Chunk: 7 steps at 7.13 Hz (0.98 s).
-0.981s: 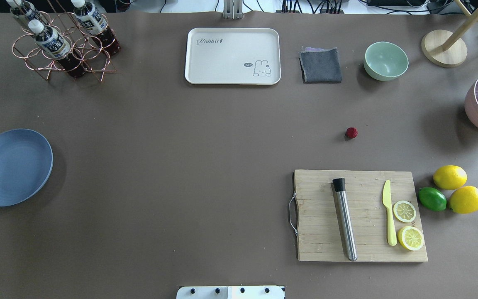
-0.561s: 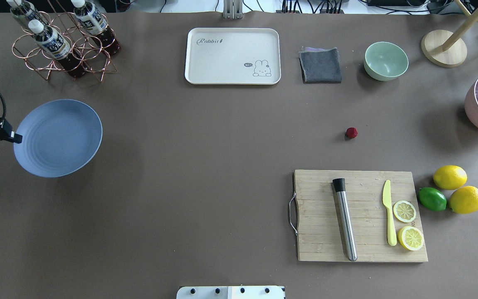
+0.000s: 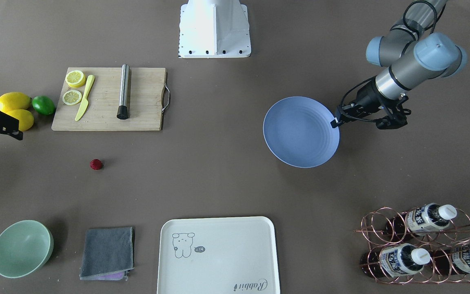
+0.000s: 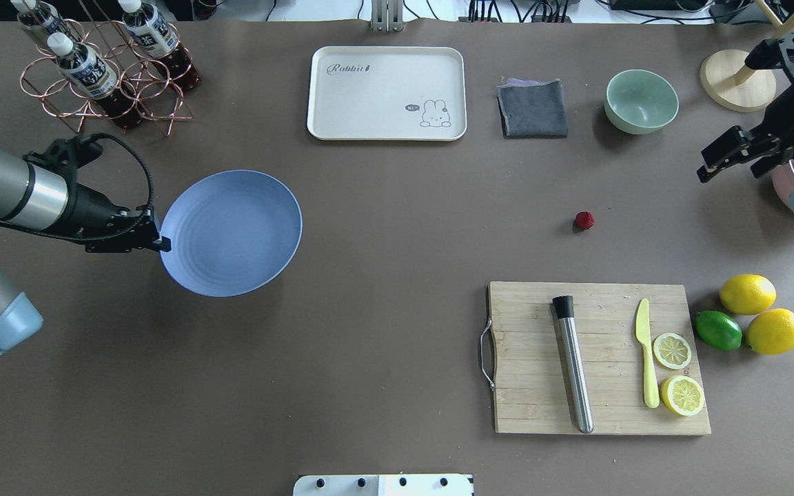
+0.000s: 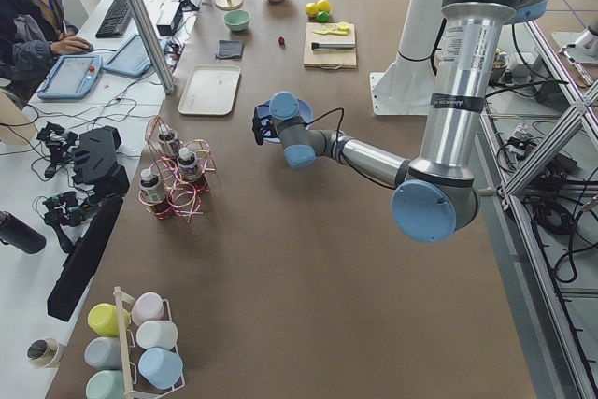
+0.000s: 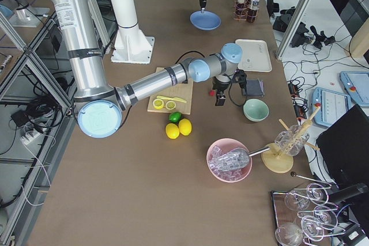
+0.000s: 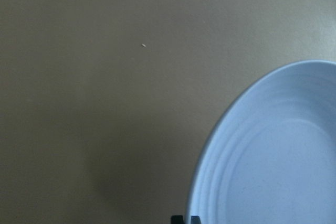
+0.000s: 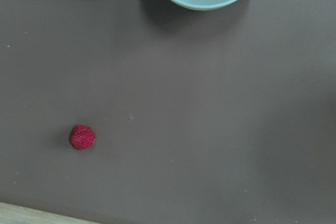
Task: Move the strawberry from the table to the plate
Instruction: 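Push the blue plate inward with the left gripper while the right reaches out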
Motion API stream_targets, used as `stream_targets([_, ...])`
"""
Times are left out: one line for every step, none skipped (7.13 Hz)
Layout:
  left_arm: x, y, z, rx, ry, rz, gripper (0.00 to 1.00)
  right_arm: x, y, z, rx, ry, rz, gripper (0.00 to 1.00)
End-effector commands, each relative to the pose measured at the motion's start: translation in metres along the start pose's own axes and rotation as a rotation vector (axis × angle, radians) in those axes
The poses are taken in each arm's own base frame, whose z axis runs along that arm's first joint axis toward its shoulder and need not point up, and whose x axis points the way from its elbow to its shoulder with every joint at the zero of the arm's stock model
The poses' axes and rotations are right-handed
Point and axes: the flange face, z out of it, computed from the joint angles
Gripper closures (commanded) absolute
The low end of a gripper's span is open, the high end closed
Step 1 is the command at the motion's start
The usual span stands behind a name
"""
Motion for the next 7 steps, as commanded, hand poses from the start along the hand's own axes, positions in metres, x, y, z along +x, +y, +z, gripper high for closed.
stream_targets([0.116,0.054,0.033,0.024,-0.058,-0.054,1.0,-0.073,0.007,0.051,0.042,-0.006,0.03,0.02])
stream_targets([0.132,0.088,0.063,0.027,-0.084,-0.04,1.0,-0.099,0.01,0.076,0.059,0.006,0.029,0.03])
stream_targets([0.153,0.108,0.079,0.03,-0.073,-0.04,1.0,-0.117,0.003,0.089,0.062,0.006,0.01,0.06])
stream_targets([0.16,0.11,0.081,0.03,-0.066,-0.043,1.0,-0.129,0.004,0.106,0.045,0.011,-0.009,0.09])
stream_targets([0.164,0.113,0.086,0.025,-0.066,-0.054,1.0,-0.134,-0.003,0.129,0.065,0.042,-0.029,0.1])
stream_targets([0.173,0.115,0.089,0.026,-0.06,-0.056,1.0,-0.126,-0.013,0.146,0.076,0.048,-0.036,0.13])
stream_targets([0.181,0.129,0.101,0.036,-0.059,-0.067,1.0,-0.118,-0.017,0.157,0.076,0.05,-0.04,0.14])
